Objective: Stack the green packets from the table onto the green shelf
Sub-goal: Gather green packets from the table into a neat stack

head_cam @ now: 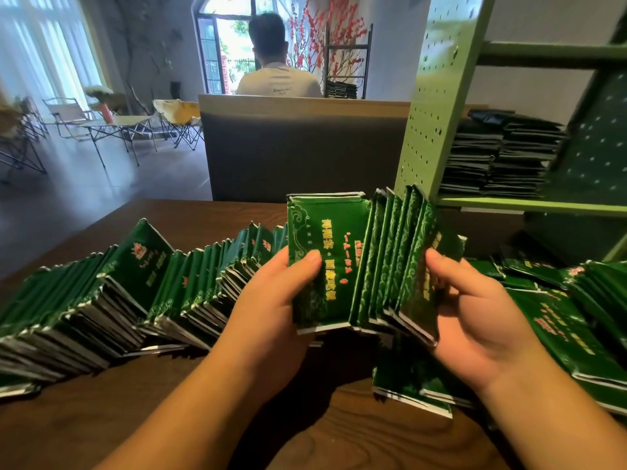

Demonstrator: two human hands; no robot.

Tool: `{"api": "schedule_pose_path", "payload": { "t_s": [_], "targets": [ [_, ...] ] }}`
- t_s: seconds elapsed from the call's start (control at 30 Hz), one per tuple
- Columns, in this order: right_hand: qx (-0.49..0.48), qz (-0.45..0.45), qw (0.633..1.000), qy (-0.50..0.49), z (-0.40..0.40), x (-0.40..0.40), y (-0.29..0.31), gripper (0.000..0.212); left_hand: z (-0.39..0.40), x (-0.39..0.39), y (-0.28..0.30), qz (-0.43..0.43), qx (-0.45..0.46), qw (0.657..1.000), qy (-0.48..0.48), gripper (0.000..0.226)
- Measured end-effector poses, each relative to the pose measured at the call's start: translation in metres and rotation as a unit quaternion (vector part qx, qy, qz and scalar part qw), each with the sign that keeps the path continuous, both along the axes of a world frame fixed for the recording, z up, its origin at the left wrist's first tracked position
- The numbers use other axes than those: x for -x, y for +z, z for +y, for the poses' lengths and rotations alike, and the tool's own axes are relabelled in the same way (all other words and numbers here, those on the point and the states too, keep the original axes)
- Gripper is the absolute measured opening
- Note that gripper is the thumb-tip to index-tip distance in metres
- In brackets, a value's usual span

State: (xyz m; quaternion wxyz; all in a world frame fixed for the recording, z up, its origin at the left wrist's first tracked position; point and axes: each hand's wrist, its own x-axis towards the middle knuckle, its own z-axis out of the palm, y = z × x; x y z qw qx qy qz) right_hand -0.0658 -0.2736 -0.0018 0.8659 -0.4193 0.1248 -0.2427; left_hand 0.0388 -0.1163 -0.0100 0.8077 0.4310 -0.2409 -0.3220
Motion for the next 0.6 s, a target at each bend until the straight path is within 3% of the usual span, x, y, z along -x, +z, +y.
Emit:
{"api": "schedule_pose_path", "payload": {
  "t_s": [0.13,0.2,0.3,0.43,0.6],
  "targets": [
    [0.039,0.018,0.996,-0.072,-0.004,-0.004,-0.002,0.046,0.001,-0.001,0.000,0.018,0.025,0.999,-0.009,0.035],
    [0.057,0.021,0.992,-0.113,-0.004,-0.004,-0.001,0.050,0.001,-0.003,-0.002,-0.016,0.007,0.999,0.029,0.022],
    [0.101,0.044,0.979,-0.171,-0.002,-0.001,0.001,0.026,-0.001,0.000,-0.001,-0.073,-0.048,0.993,0.078,0.018],
    [0.182,0.054,0.966,-0.177,0.007,0.002,0.004,0.023,-0.004,0.008,0.000,-0.132,-0.097,0.979,0.119,0.020],
    [0.131,0.038,0.974,-0.180,0.007,0.004,0.006,0.021,0.001,0.002,-0.001,-0.153,-0.093,0.958,0.226,0.014]
  ]
}}
